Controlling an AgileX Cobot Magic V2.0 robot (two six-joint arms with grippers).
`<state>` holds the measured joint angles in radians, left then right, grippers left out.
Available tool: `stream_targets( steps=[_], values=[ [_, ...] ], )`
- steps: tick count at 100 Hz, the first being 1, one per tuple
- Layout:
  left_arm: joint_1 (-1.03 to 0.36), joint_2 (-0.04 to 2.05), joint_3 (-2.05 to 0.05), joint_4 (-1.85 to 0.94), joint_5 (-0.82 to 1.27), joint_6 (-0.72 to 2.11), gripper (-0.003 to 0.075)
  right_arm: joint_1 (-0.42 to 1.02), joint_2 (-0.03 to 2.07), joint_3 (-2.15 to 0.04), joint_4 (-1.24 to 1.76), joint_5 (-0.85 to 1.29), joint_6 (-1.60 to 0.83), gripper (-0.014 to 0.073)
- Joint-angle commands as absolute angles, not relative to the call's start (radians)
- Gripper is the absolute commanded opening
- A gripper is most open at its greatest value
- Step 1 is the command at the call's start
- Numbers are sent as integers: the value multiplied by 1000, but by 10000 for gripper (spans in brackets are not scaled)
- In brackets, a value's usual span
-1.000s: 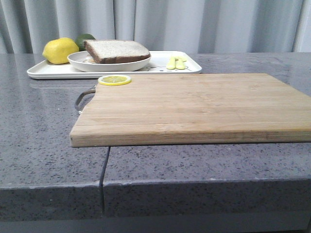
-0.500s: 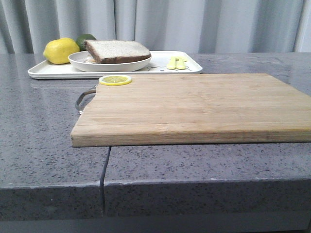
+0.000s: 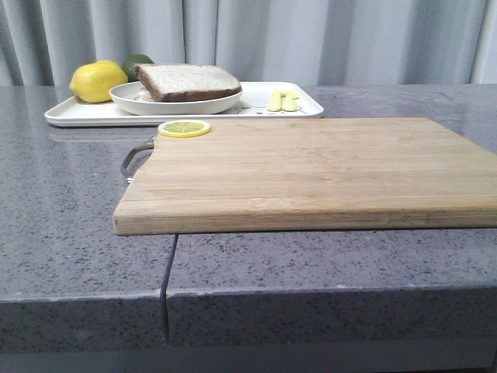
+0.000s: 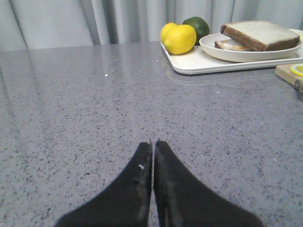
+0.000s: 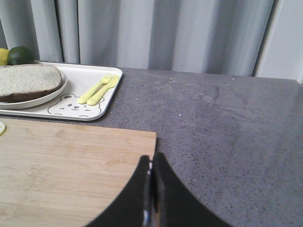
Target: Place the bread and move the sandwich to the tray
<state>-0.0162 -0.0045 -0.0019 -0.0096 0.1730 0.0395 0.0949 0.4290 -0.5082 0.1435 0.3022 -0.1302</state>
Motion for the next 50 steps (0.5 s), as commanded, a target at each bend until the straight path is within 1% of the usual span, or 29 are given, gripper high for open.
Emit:
stream_targets(
  steps=[1,50],
  values=[
    [-16,-35,13,-7,82,41,-20,90,433,-535,144,227,-136,-67],
    [-16,-35,15,0,100,41,-20,90,433,-535,144,227,-136,-67]
  ],
)
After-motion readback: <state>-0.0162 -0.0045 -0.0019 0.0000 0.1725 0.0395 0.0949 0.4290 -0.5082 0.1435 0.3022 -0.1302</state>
